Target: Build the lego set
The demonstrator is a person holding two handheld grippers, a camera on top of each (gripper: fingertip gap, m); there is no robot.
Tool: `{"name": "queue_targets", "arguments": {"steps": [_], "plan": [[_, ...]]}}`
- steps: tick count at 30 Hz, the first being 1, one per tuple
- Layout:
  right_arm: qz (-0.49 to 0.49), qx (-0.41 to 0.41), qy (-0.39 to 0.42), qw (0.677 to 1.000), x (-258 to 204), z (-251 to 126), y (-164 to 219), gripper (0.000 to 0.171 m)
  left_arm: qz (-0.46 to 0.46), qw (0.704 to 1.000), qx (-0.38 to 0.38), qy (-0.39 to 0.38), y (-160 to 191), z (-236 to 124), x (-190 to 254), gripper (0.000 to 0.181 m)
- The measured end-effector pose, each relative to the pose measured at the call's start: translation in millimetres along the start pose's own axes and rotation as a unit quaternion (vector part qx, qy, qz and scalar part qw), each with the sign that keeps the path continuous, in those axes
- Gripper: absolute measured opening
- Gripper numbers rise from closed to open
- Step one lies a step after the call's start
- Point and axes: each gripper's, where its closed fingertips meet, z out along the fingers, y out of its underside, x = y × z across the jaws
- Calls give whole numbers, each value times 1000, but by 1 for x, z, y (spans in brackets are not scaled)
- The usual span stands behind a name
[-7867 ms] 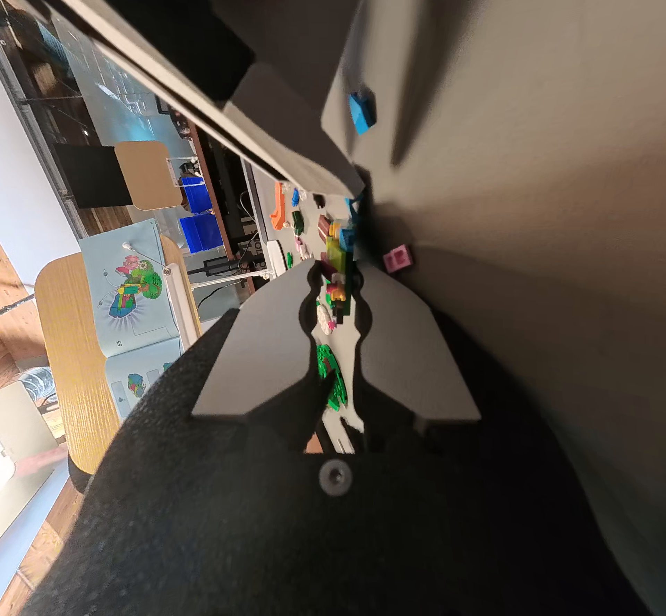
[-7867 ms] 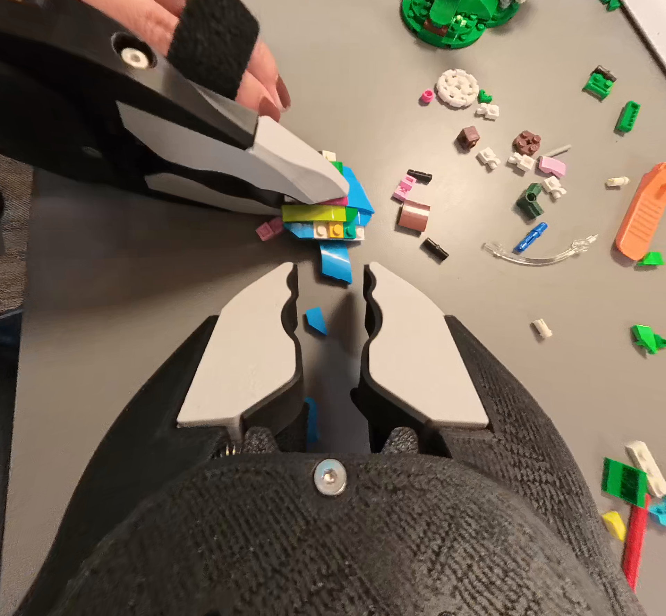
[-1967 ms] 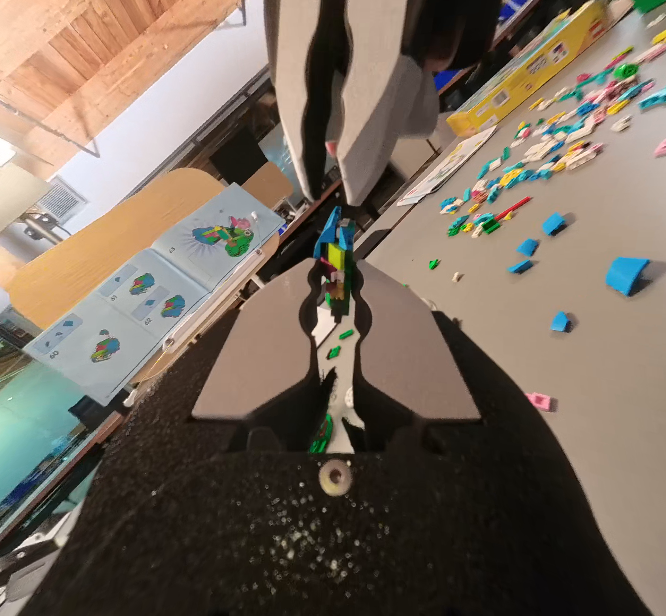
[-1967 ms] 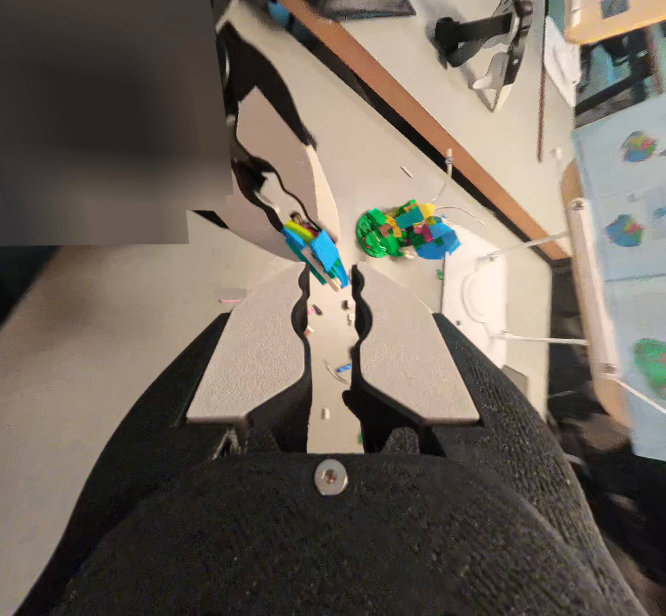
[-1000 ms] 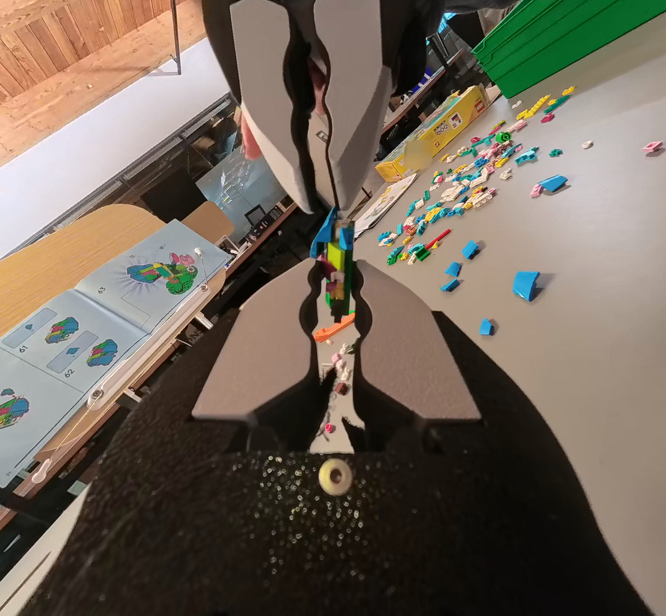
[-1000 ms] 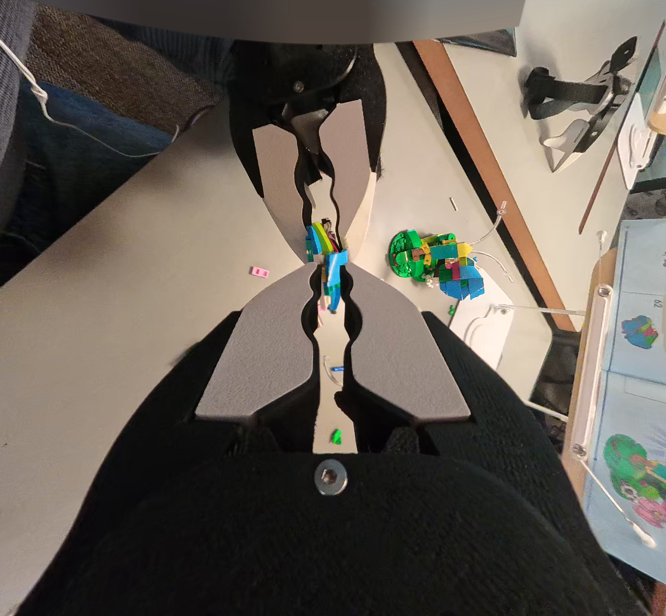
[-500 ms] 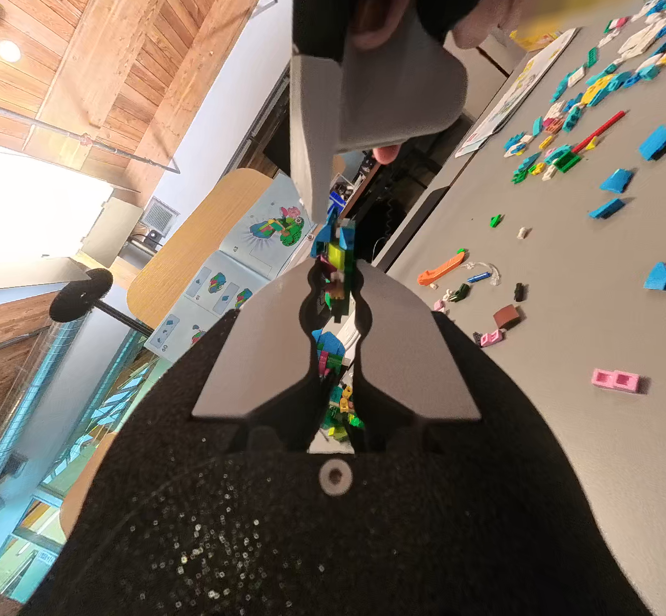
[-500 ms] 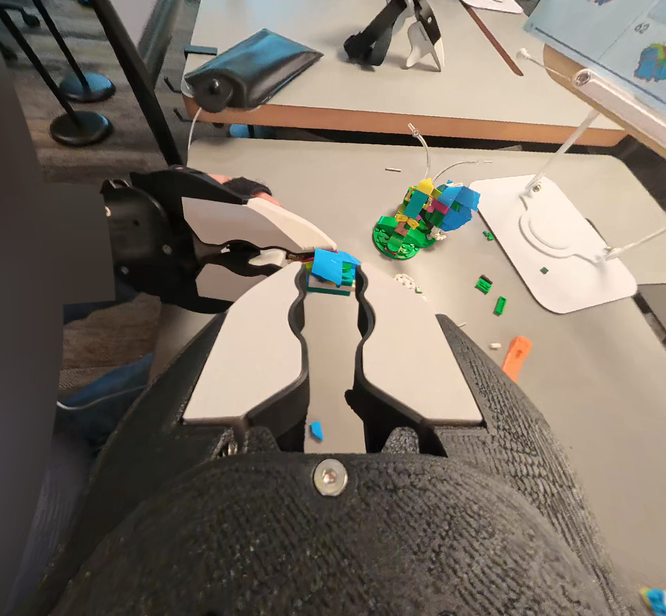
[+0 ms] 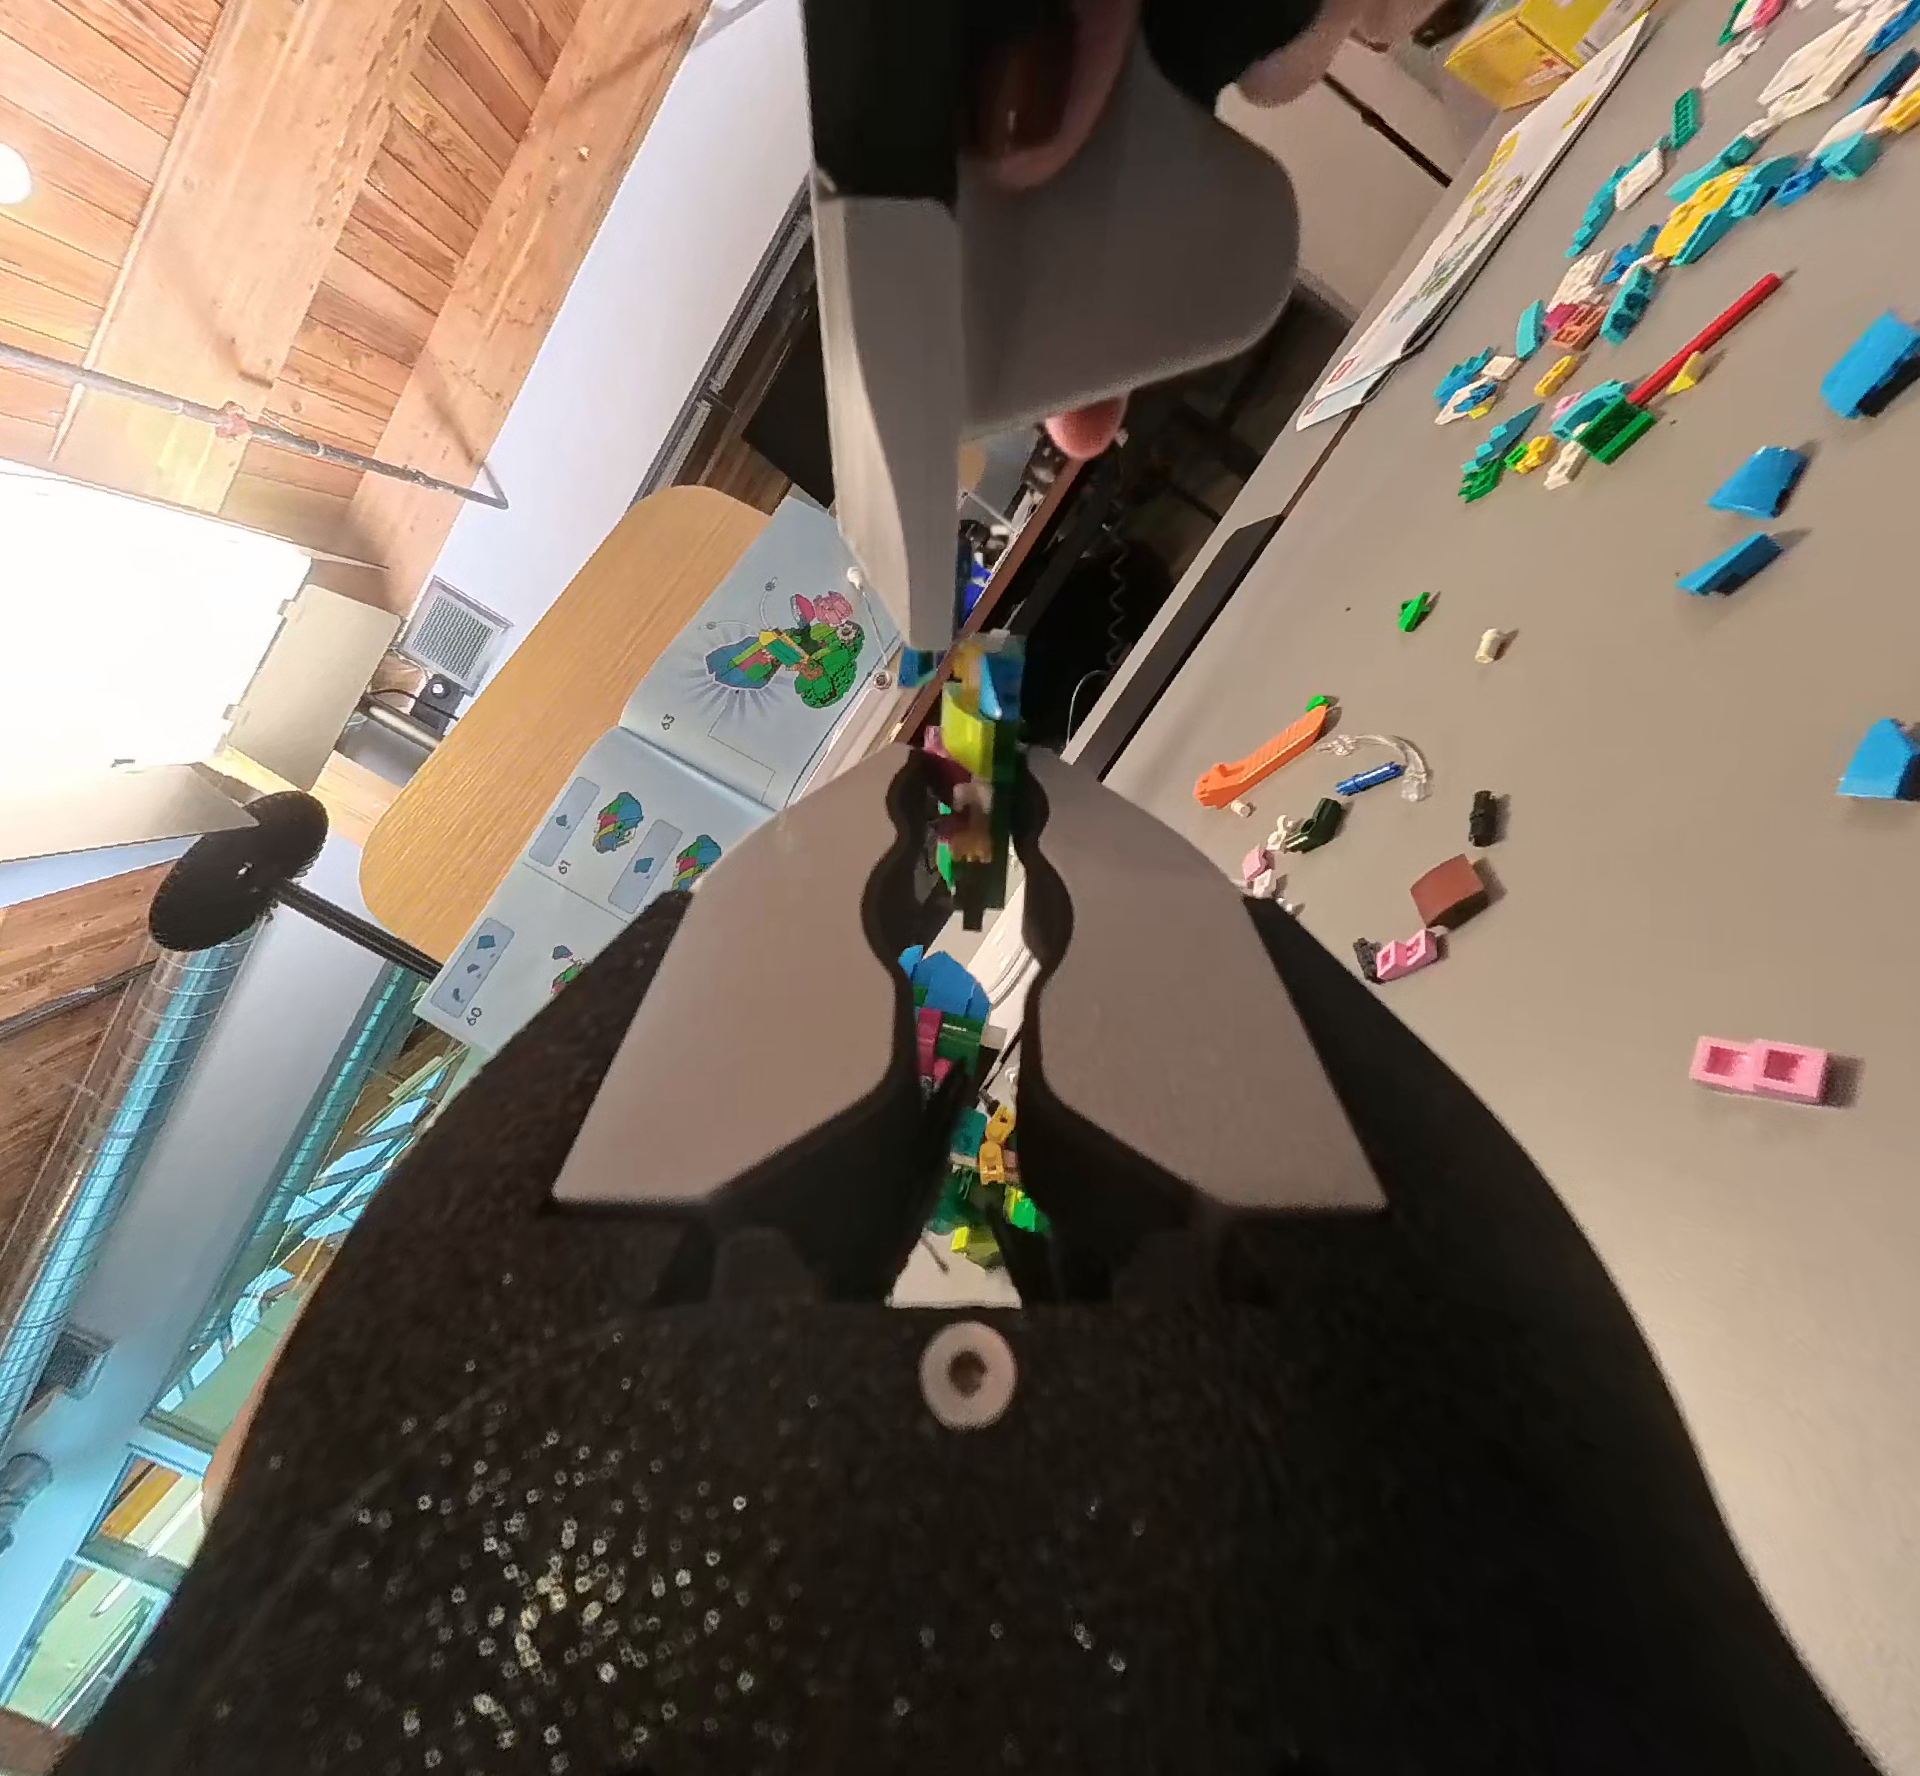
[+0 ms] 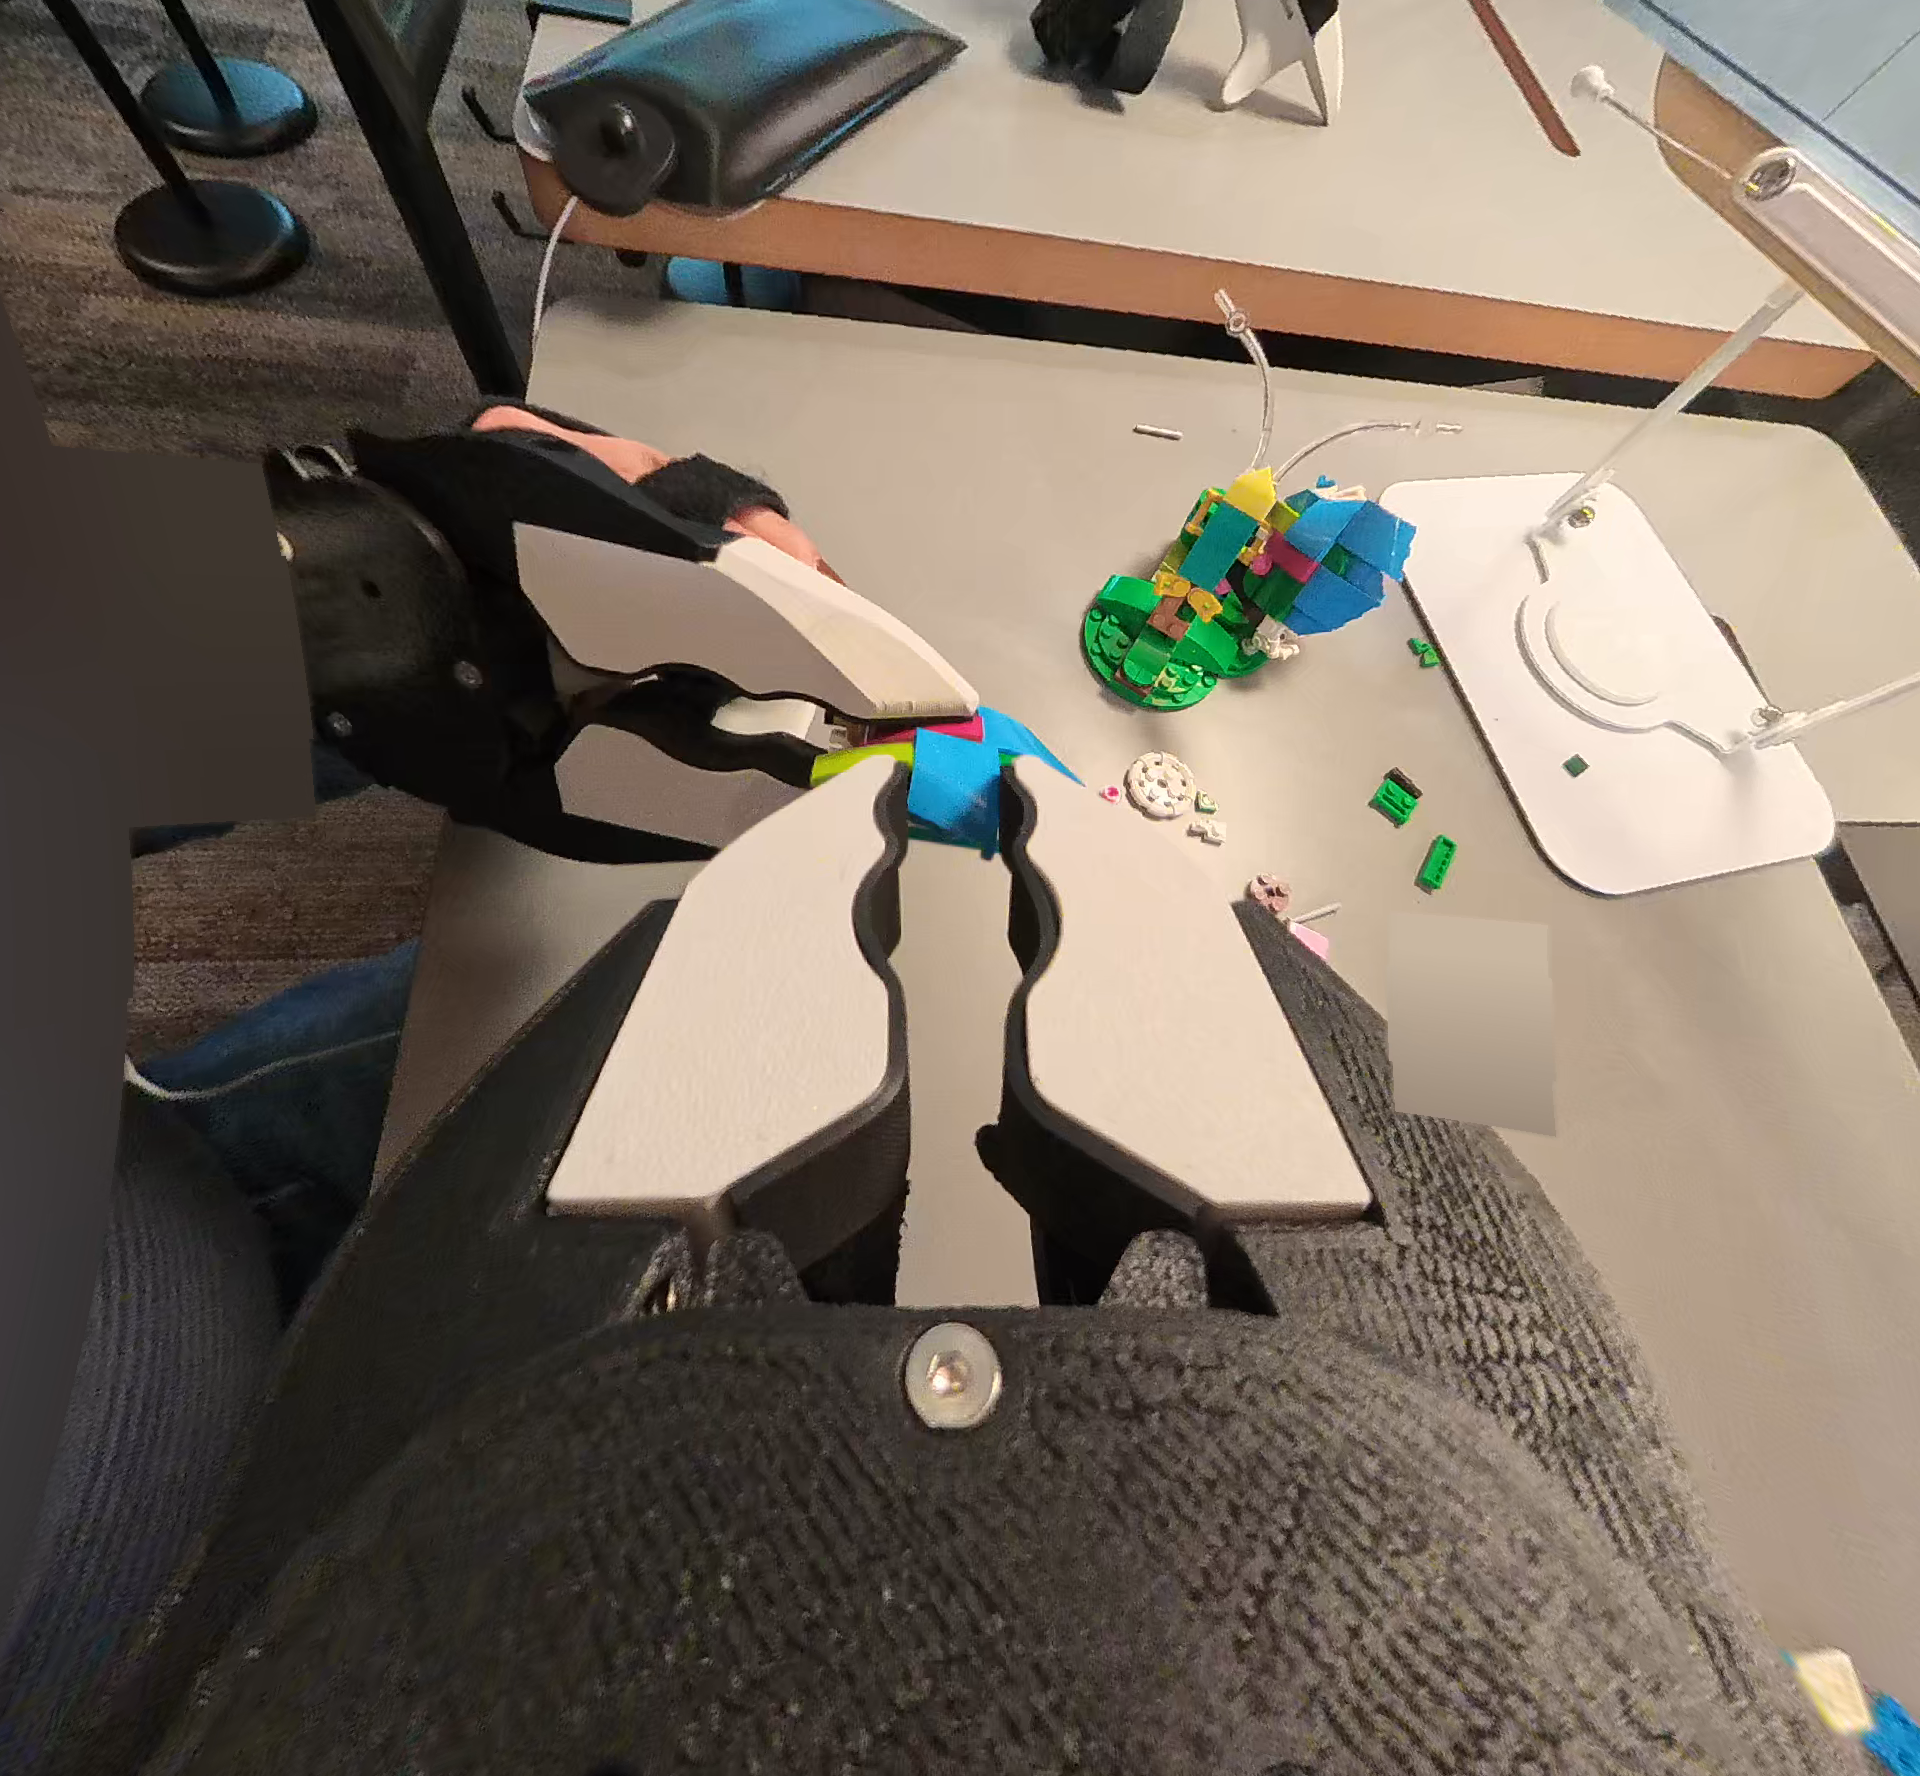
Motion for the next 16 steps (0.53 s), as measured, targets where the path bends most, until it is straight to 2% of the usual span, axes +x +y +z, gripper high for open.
{"name": "queue_targets", "arguments": {"steps": [8,16], "plan": [[-69,-75,-21,995,-5,-3,11,14,13,1000,7,13,-3,0,6,14],[-84,-167,-22,982,-4,-2,25,14,56,998,-6,22,-2,2,14,14]]}}
